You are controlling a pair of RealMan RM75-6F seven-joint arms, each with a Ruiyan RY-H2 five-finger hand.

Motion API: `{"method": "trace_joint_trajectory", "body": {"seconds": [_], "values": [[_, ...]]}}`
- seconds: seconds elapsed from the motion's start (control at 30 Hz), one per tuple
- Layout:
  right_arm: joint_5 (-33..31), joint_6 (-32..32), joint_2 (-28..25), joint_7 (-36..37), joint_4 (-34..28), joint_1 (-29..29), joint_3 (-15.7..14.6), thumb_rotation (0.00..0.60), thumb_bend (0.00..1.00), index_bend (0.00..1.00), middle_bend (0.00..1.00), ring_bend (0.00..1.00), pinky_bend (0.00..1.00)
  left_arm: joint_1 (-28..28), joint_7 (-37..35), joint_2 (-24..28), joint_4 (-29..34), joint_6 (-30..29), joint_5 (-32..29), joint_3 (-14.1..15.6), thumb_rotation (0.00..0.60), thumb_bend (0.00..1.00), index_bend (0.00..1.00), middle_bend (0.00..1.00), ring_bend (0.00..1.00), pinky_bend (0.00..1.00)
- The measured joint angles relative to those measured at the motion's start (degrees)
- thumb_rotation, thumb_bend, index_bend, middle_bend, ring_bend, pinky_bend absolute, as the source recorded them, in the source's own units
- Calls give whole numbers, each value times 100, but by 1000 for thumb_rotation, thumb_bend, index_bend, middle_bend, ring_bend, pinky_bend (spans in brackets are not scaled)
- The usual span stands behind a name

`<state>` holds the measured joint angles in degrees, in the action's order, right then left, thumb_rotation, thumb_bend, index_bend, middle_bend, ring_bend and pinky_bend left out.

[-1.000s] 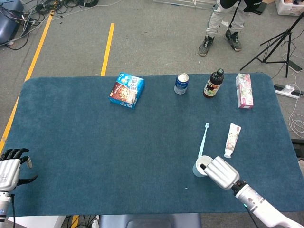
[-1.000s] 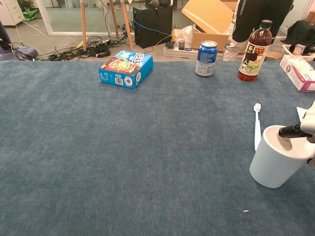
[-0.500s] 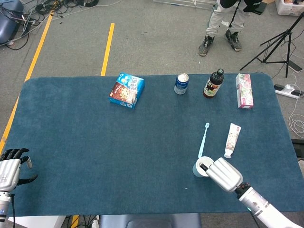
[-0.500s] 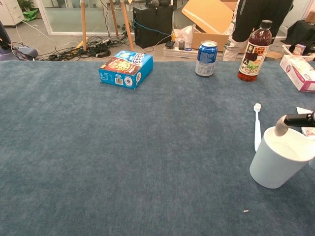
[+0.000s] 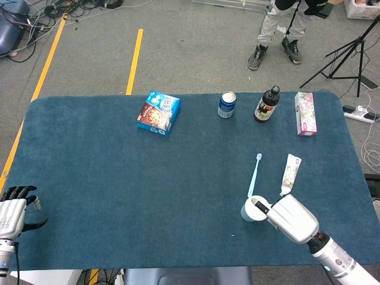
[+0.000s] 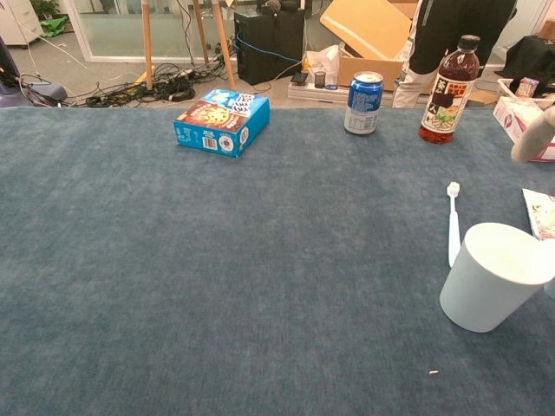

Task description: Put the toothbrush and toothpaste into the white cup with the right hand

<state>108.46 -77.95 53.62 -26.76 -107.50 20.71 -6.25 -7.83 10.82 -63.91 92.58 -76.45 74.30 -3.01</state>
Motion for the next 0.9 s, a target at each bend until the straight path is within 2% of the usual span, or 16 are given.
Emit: {"method": "trace_joint_trajectory", "body": {"seconds": [0.23, 0.43, 0.67, 0.9], "values": [[-180, -256, -230, 609, 67, -11, 331, 600, 143, 348, 1000, 1000, 1000, -4, -20, 9, 0, 14, -7, 0, 600, 0, 584, 247, 180, 142], [-670, -229, -304, 1044, 315, 53, 640, 600, 142, 347, 1000, 1000, 1000, -8, -19, 8, -1, 22, -17, 0, 600, 0, 584, 247, 181, 145], [-1288, 205, -148, 1427, 916, 206, 867, 600, 143, 347, 1000, 1000, 1000, -18, 11, -21, -21, 50, -37, 5, 600, 0, 584, 247, 181, 152], [-1738, 780, 250, 1738, 1633, 414, 984, 600, 144, 348, 989, 1000, 1000, -28, 10, -26, -25, 68, -55, 2, 600, 0, 584, 247, 181, 158]]}}
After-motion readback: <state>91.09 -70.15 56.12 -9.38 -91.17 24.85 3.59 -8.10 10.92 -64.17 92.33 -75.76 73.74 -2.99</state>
